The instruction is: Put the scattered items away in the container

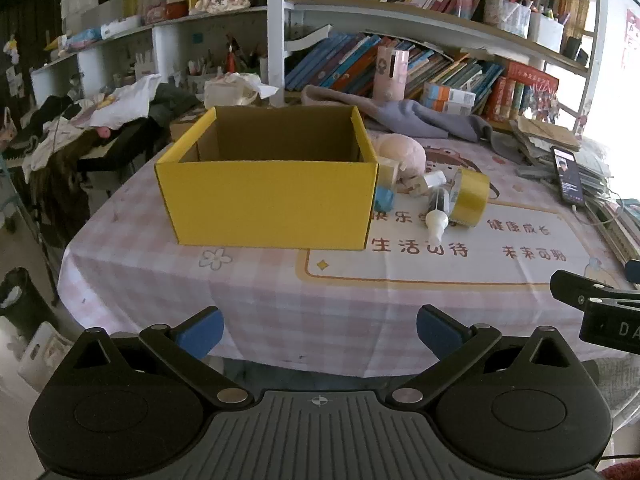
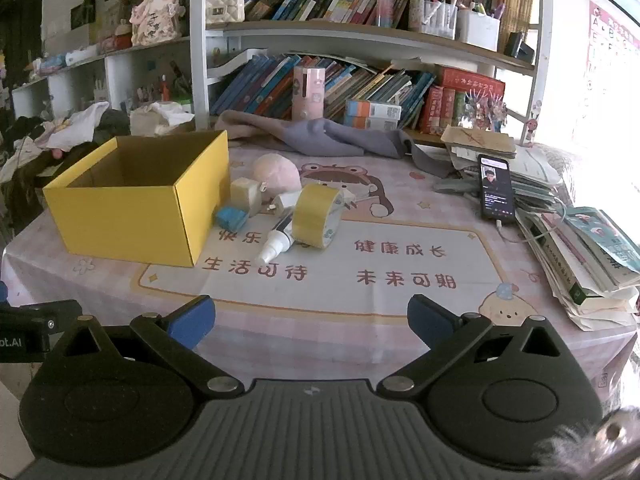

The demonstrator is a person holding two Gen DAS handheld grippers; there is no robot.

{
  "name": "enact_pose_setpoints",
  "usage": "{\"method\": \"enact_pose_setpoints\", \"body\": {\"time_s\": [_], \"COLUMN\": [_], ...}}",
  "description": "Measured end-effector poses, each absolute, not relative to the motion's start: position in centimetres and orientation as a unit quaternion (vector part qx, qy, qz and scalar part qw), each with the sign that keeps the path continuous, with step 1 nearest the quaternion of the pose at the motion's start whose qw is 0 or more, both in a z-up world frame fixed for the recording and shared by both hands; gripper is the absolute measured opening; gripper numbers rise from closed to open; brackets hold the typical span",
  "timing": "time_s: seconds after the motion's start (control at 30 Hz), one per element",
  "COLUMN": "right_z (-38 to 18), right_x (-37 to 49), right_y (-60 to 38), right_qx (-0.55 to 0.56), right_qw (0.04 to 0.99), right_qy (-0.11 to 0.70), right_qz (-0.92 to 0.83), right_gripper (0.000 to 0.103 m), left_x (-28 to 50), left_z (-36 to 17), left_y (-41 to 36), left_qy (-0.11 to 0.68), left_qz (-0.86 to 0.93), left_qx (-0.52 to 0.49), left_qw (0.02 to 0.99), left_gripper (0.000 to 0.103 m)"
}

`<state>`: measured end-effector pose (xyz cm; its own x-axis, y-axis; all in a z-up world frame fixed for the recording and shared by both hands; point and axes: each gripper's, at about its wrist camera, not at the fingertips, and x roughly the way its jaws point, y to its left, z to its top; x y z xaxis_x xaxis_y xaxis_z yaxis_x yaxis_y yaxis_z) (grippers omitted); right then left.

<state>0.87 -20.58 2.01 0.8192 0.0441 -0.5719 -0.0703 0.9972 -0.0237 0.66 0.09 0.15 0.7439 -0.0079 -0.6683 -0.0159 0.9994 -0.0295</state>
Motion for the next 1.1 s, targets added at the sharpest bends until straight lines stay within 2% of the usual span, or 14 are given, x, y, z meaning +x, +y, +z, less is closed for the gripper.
{"method": "enact_pose_setpoints", "body": {"time_s": [1.1], "right_z": [1.8], "right_x": [1.3], "right_y": [-19.5], "right_qx": [-0.028], "right_qw": [0.949], "right_qy": [0.31], "right_qz": [0.043], "right_gripper": [0.103], "left_x": [1.0], "left_z": [0.4], "left_y": [0.5], "left_qy": [0.355], "left_qz": [-0.003], "left_qx": [-0.017], "left_qw": [0.935], "left_gripper": [0.103]}}
